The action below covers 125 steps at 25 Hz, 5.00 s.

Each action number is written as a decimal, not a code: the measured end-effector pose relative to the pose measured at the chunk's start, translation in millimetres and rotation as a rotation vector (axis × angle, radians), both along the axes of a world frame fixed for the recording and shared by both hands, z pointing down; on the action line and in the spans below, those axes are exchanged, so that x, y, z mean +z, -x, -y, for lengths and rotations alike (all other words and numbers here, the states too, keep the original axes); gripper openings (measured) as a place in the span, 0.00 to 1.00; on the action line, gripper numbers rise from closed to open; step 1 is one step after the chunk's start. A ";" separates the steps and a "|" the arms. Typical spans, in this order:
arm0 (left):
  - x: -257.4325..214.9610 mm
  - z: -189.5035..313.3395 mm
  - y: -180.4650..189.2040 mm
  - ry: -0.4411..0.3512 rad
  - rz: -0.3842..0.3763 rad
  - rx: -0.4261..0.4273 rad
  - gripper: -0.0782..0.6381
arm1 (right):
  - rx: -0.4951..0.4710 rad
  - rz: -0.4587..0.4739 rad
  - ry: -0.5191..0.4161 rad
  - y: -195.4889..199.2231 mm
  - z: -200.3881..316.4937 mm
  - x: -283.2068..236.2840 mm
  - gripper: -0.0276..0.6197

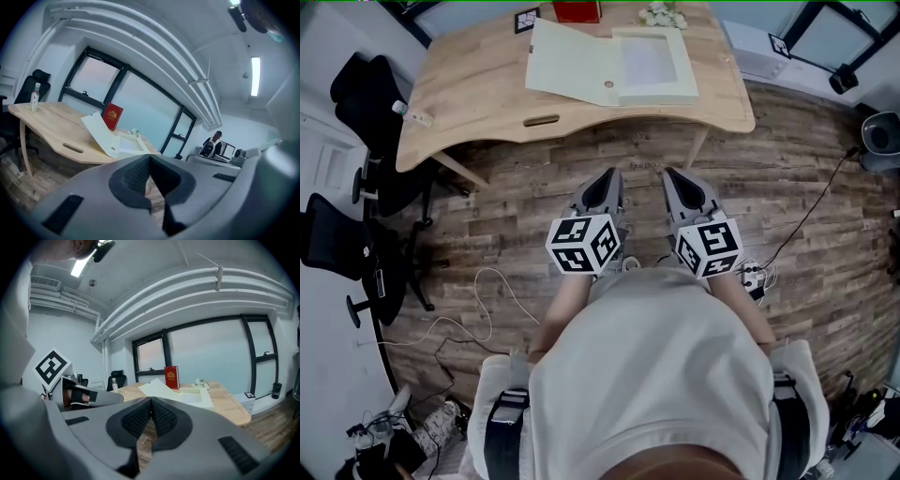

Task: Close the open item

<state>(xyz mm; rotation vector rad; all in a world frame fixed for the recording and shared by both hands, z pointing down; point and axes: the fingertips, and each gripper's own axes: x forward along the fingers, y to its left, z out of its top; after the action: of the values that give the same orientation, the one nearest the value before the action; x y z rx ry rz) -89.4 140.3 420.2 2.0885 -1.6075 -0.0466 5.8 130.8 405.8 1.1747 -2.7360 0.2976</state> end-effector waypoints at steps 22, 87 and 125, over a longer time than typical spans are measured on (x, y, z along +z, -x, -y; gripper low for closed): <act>12.6 43.0 28.6 0.026 -0.037 -0.024 0.13 | 0.000 -0.009 0.017 17.6 47.5 5.6 0.07; 24.1 318.2 118.0 0.038 -0.023 -0.386 0.13 | -0.246 0.032 0.026 37.4 363.1 14.9 0.07; 47.1 358.5 298.8 0.331 0.220 -0.200 0.33 | -0.191 0.022 0.044 62.9 386.8 24.5 0.07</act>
<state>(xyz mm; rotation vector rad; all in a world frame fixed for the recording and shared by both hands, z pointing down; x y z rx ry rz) -388.1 -218.2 467.4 1.7233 -1.8078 0.3681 -57.2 -256.0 430.2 0.8957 -2.8181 0.3463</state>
